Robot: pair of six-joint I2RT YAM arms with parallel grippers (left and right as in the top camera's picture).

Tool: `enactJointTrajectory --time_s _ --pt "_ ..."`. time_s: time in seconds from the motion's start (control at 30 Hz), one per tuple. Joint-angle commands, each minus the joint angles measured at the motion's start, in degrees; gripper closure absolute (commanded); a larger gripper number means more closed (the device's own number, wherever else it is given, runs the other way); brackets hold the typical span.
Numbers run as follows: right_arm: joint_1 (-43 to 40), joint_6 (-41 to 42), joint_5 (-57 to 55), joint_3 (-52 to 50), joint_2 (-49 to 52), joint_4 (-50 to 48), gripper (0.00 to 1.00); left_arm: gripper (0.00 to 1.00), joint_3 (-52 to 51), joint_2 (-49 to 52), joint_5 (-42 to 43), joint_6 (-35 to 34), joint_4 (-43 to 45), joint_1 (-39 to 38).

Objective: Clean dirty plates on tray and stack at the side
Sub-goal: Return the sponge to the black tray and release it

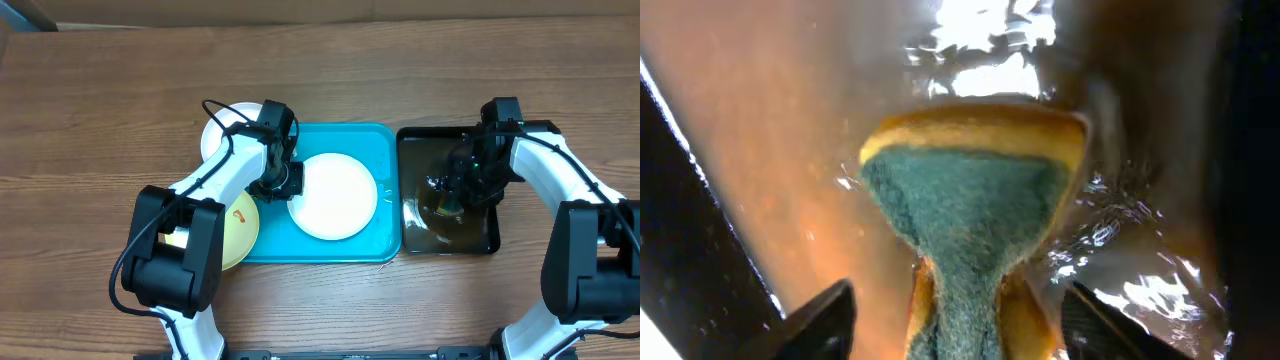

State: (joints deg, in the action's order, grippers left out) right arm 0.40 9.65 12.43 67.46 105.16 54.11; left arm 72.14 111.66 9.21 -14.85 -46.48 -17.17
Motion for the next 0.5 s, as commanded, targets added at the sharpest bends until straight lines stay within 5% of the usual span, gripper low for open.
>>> enactJointTrajectory --time_s 0.0,0.23,0.47 --pt "-0.31 0.85 -0.35 3.93 -0.66 3.63 0.23 0.96 1.68 1.81 0.44 0.04 -3.23 -0.07" --pt "-3.19 0.83 -1.31 18.84 -0.66 16.09 0.0 0.96 13.07 1.79 -6.75 -1.05 -15.98 -0.24" --pt "-6.93 0.81 -7.43 21.64 -0.63 14.99 0.0 0.96 21.77 1.79 -9.86 -1.07 -22.18 -0.24"
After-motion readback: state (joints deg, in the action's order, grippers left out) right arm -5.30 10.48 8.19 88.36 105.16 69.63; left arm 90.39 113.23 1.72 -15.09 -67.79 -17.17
